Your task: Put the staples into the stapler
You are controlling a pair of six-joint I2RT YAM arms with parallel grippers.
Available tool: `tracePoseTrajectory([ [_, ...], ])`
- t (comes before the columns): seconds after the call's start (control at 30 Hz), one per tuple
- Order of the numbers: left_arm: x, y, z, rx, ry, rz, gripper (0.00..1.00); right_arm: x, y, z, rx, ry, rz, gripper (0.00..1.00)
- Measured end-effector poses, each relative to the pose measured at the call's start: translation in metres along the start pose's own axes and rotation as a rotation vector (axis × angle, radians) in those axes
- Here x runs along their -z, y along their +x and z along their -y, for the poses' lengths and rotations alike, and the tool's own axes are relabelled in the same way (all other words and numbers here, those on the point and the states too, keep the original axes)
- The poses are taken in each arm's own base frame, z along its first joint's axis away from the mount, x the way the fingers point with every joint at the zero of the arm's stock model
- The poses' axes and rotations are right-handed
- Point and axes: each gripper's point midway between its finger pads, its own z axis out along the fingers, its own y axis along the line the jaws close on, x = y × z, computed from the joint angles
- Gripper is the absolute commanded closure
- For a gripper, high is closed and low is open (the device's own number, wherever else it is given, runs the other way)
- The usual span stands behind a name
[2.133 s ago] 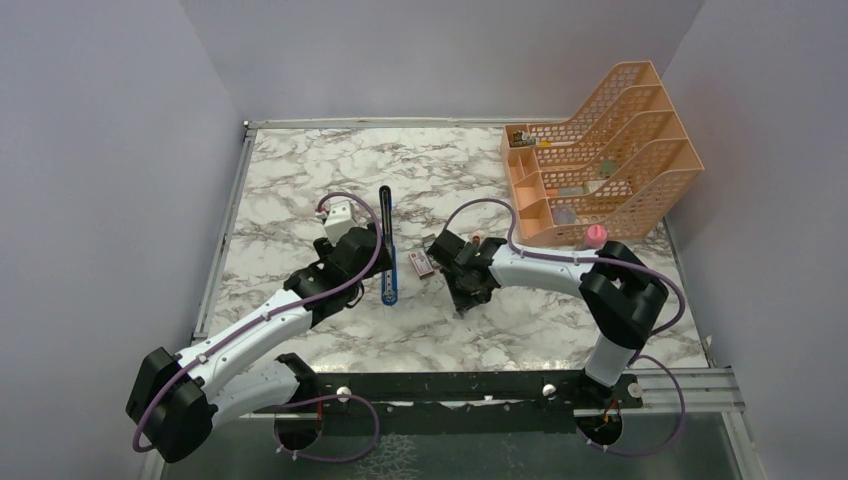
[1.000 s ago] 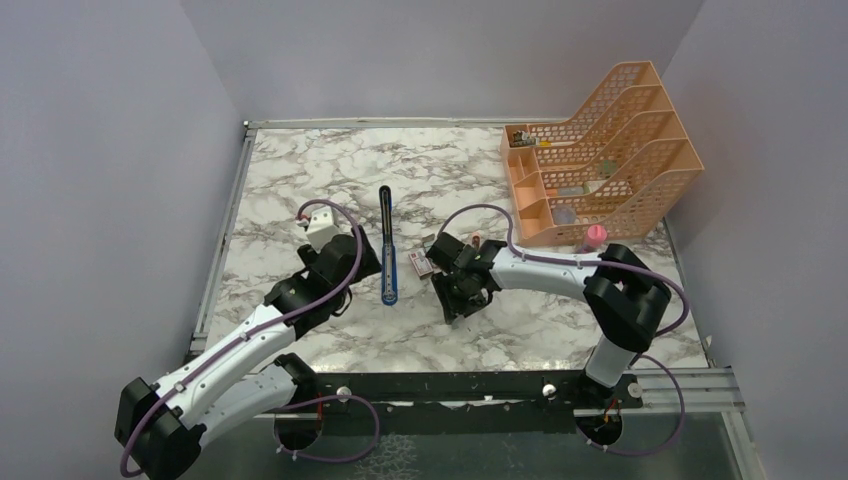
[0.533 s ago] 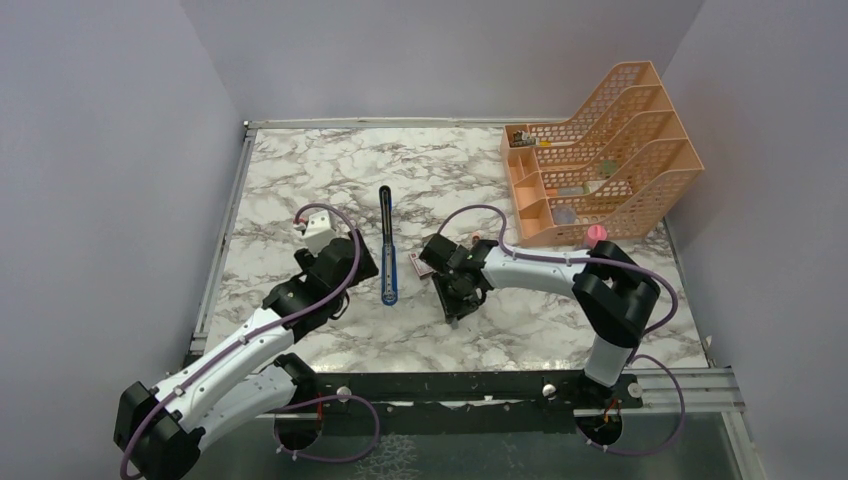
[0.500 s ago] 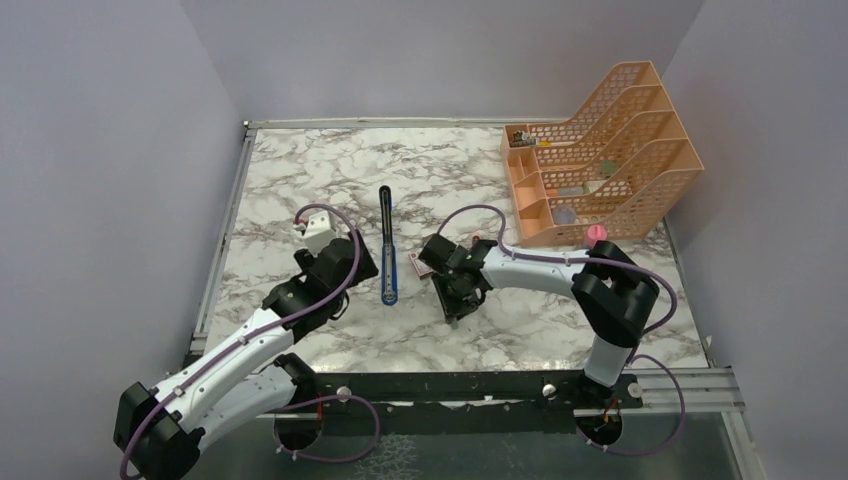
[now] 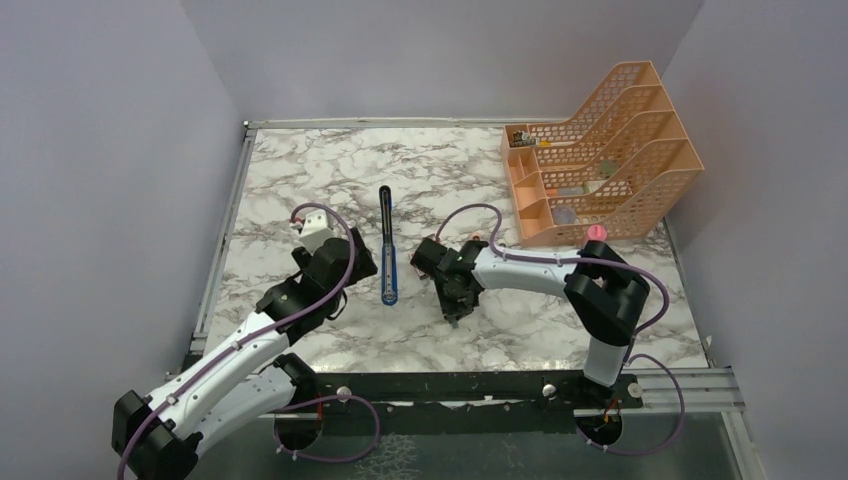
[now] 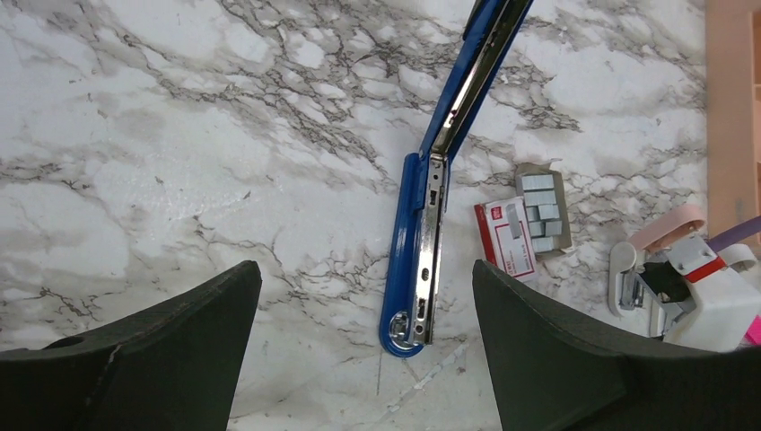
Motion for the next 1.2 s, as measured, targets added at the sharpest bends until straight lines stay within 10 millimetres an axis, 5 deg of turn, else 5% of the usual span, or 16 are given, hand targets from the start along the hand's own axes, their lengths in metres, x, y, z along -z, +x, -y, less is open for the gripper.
tracePoseTrajectory([
  [0.17,0.011,-0.027,0.013,0.013,0.032,0.045,0.12,0.007,-0.015,-0.005,-0.036,0.010,0.053,0.79],
  [0.4,0.044,-0.100,0.023,0.046,0.041,0.213,0.12,0.037,-0.068,-0.037,-0.107,-0.066,0.212,0.78],
  [0.57,0.069,-0.140,0.014,0.072,0.013,0.334,0.12,0.050,-0.108,-0.064,-0.154,-0.117,0.309,0.78],
  [0.8,0.083,-0.153,-0.005,0.079,-0.037,0.400,0.12,0.035,-0.146,-0.095,-0.185,-0.131,0.360,0.79],
  [1.2,0.100,-0.157,-0.042,0.140,-0.130,0.483,0.13,0.025,-0.161,-0.107,-0.221,-0.121,0.397,0.79],
])
